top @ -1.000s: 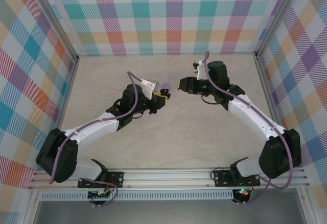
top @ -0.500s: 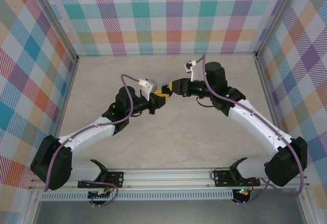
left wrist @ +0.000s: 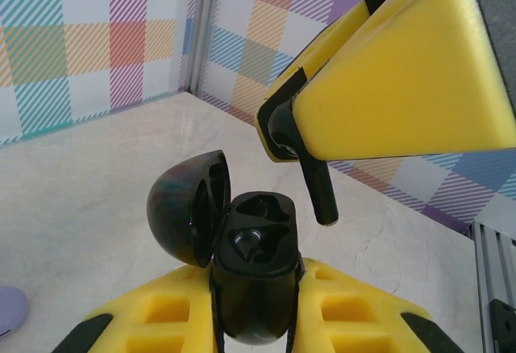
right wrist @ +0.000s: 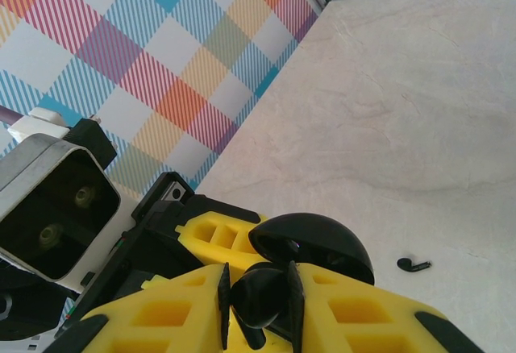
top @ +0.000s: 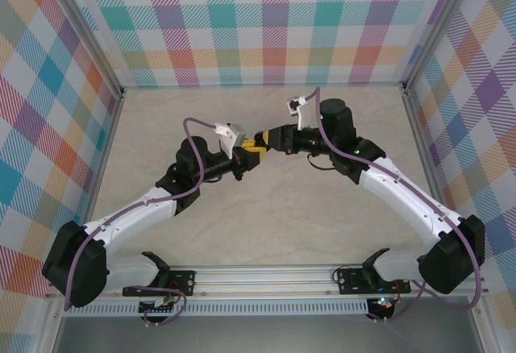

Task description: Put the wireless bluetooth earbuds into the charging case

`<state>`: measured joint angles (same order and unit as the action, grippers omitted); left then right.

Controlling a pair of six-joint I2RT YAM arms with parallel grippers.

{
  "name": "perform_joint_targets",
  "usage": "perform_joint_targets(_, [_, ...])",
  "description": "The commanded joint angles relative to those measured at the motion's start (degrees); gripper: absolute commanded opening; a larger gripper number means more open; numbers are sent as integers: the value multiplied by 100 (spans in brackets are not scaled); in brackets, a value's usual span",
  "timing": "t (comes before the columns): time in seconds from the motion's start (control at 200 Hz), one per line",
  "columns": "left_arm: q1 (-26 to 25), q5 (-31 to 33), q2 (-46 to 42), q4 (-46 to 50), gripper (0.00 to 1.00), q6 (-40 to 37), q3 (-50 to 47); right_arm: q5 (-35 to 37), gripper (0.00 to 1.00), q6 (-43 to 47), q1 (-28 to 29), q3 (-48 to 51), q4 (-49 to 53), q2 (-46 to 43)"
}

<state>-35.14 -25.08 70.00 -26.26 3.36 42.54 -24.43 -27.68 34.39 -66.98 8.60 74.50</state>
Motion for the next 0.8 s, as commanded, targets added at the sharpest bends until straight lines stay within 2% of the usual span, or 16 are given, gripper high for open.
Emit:
perform_joint_targets(0.0, [-72,-164,-164,-124,18,-72,21,58,27,123,50,-226,-165,55])
perform_joint_targets(0.54, [-68,-281,-82,-49,20,288,181,184,28,85,99,-254,-413,230])
perform_joint_targets(0.795, [-72,-83,-67,3,20,461,222,171,28,131,123,-237,-341,258])
